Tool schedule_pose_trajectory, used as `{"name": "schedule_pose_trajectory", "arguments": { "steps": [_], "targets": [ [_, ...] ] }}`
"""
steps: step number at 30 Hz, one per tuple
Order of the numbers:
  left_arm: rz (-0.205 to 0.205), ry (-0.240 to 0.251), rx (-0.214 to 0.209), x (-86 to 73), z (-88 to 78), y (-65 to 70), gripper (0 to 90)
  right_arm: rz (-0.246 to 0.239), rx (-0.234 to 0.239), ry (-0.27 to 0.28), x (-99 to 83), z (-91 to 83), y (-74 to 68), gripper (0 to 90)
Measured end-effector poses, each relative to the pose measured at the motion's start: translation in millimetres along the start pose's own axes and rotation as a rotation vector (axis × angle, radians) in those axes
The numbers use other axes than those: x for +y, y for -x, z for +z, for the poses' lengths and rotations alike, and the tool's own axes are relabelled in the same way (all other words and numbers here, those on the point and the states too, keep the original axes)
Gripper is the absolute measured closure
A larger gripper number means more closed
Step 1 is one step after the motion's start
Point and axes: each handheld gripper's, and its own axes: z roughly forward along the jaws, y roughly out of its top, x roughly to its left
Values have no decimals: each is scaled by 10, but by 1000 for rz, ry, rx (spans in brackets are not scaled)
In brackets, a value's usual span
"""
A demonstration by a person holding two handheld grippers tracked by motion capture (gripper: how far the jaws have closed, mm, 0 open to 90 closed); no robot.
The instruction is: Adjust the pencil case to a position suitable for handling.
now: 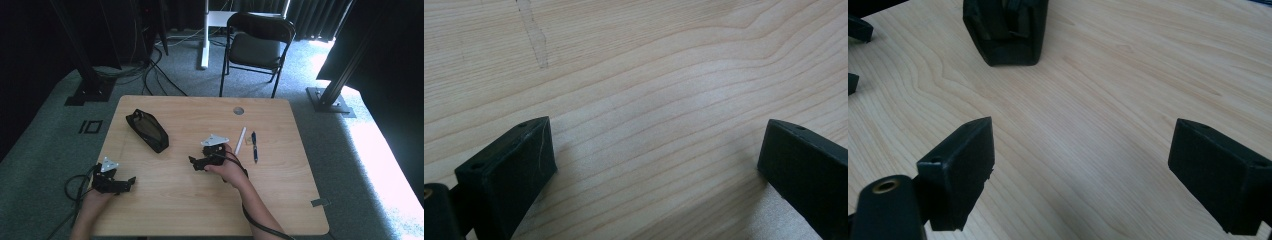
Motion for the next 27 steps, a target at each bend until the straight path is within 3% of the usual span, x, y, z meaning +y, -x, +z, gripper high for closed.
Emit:
{"name": "schedule_pose_trajectory", "arguments": {
  "steps": [21,27],
  "targets": [
    [0,0,0,0,0,0,21,-55,75,-6,251,388,-316,140],
    [0,0,0,0,0,1,21,-37,109,14,336,498,-388,140]
  ]
}}
